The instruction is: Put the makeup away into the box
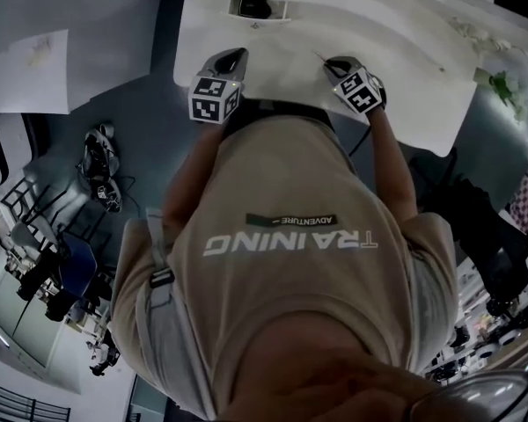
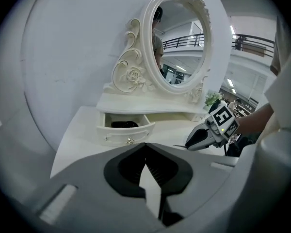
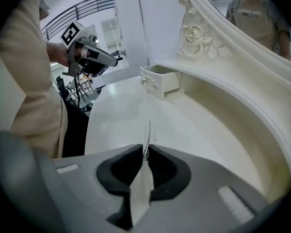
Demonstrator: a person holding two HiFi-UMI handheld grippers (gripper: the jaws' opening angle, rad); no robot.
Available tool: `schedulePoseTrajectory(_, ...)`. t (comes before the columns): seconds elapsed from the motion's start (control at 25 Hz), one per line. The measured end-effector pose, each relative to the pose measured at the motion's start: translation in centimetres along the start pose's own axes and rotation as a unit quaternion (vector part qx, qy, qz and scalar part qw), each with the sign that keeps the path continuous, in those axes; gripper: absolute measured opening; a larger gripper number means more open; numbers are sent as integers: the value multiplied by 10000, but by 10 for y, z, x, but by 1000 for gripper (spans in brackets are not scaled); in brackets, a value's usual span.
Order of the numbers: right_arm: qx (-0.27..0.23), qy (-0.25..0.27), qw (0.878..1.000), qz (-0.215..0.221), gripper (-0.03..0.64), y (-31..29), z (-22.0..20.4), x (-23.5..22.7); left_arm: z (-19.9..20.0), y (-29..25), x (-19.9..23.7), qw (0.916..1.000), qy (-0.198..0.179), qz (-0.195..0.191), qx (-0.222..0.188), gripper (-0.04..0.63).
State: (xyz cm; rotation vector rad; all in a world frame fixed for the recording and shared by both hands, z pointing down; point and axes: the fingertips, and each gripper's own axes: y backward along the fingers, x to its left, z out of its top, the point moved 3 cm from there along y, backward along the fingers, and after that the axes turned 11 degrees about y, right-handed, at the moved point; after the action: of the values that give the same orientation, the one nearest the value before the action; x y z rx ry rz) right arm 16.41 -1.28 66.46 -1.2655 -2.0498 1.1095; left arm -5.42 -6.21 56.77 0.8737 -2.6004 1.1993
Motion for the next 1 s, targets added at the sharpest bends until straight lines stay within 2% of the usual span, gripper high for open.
schedulePoseTrajectory(0.36,-76,-13,9985,-546,41,19,60,19,-1,18,2,9961,-392,-771,-160,6)
schedulePoseTrajectory(0.44,-26,162,9979,-623,41,22,72,16,0,15,5,9947,-408,-918,-227,6)
schedulePoseTrajectory(0.76,229,839,9937,-704,41,12,137,9,32,29,43,9907,-219,-1177,-652,6)
schedulePoseTrajectory(1.0,417,1214,9893,-696,41,-4,176,-4,39,44,72,9879,301,-1256,-857,6)
